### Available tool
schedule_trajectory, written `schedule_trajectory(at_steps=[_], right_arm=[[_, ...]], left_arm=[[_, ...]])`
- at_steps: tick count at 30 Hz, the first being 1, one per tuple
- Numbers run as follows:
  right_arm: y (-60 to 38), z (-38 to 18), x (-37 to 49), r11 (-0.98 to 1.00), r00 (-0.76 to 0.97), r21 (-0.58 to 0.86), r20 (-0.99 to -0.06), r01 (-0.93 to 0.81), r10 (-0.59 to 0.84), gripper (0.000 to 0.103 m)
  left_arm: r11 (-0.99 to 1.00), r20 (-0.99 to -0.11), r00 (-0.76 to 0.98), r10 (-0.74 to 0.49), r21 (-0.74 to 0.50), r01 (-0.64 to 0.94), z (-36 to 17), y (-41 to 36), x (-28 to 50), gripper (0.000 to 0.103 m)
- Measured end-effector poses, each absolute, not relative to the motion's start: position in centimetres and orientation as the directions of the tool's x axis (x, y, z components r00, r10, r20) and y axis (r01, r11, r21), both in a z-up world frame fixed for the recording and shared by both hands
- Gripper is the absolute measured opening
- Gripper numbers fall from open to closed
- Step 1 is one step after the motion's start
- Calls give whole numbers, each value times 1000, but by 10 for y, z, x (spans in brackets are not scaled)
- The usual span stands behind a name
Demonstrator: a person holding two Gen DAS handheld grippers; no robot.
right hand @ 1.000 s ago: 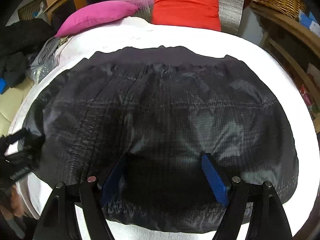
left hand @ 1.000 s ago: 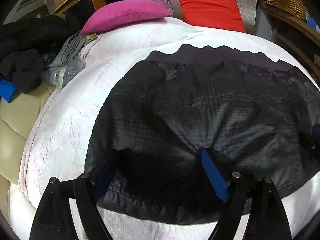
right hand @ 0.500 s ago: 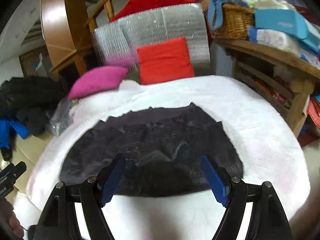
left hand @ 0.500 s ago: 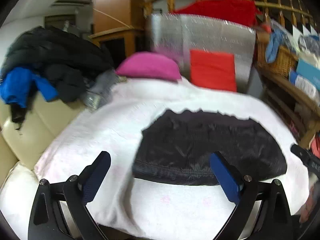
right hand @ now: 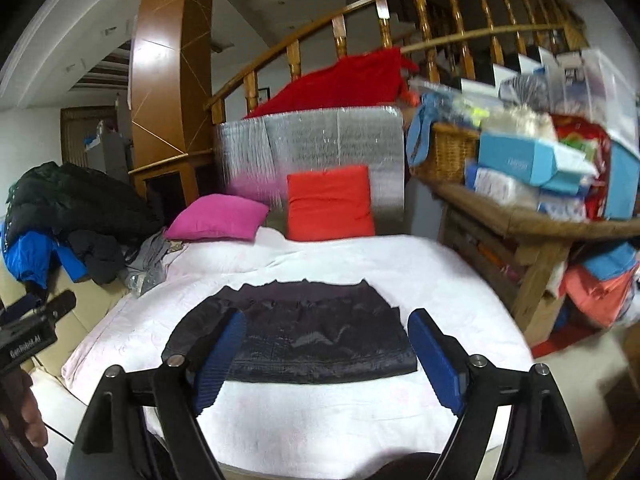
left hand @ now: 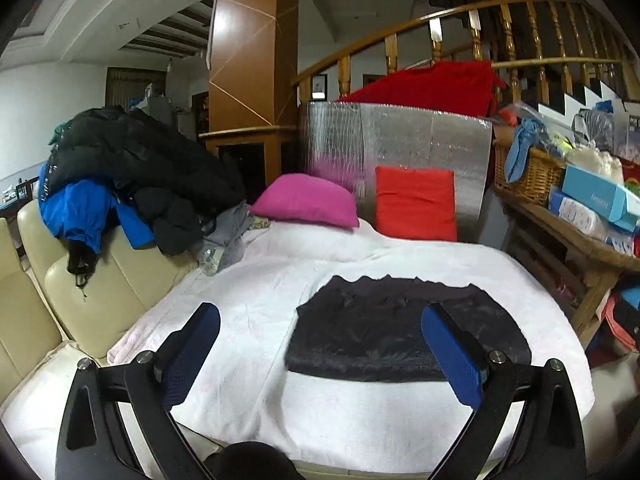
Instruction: Fold large clothes
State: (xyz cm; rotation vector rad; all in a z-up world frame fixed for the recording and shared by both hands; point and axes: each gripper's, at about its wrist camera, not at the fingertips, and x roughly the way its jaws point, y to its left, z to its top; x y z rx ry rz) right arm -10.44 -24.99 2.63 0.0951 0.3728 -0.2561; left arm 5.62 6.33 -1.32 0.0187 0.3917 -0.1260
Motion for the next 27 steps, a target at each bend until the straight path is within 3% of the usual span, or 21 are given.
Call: schedule_trajectory(at_steps=[7, 16, 27], right_arm=[[-225, 36, -114, 964, 894, 87, -403, 252, -197, 86], [-206, 20, -102, 964, 862, 89, -472, 252, -182, 86], [-211, 16, -105, 958, 850, 88, -489, 274, -198, 86]], left_arm=[[996, -363, 931, -40, 65, 68, -2, 69, 38, 100], [993, -351, 936, -39, 93, 76, 2, 64, 21, 100], [987, -317, 948, -41, 136, 88, 8, 48, 7, 101]])
